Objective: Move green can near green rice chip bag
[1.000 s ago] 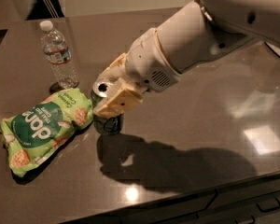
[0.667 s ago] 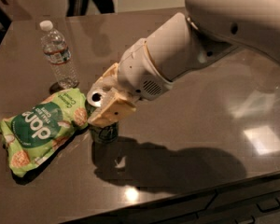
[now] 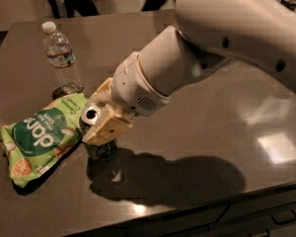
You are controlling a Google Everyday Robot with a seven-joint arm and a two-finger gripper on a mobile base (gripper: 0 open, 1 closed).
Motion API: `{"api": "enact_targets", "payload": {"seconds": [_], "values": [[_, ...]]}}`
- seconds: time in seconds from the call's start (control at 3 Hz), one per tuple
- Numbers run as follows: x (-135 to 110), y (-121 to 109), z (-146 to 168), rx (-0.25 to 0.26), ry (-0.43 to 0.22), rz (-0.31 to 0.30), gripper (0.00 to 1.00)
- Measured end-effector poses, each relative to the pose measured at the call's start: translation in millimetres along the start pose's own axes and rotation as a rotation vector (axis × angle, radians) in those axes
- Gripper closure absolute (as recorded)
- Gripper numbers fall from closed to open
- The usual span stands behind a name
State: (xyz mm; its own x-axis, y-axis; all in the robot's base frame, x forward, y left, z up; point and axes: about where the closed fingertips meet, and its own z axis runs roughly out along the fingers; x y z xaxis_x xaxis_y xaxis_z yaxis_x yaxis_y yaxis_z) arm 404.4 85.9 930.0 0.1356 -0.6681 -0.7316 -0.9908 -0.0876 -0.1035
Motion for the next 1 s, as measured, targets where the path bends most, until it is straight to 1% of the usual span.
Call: {"api": "enact_targets", "payload": {"seconds": [0.33,0.67,1.0], "values": [[-3.7,4.6,12.3,-0.01,0.003,-0.016,0.53],[-6.1,6.4,17.5,-0.014,0.004,-0.024,0.22],[-8.5,7.8,17.4,-0.014,0.006,-0.029,0.0]]}}
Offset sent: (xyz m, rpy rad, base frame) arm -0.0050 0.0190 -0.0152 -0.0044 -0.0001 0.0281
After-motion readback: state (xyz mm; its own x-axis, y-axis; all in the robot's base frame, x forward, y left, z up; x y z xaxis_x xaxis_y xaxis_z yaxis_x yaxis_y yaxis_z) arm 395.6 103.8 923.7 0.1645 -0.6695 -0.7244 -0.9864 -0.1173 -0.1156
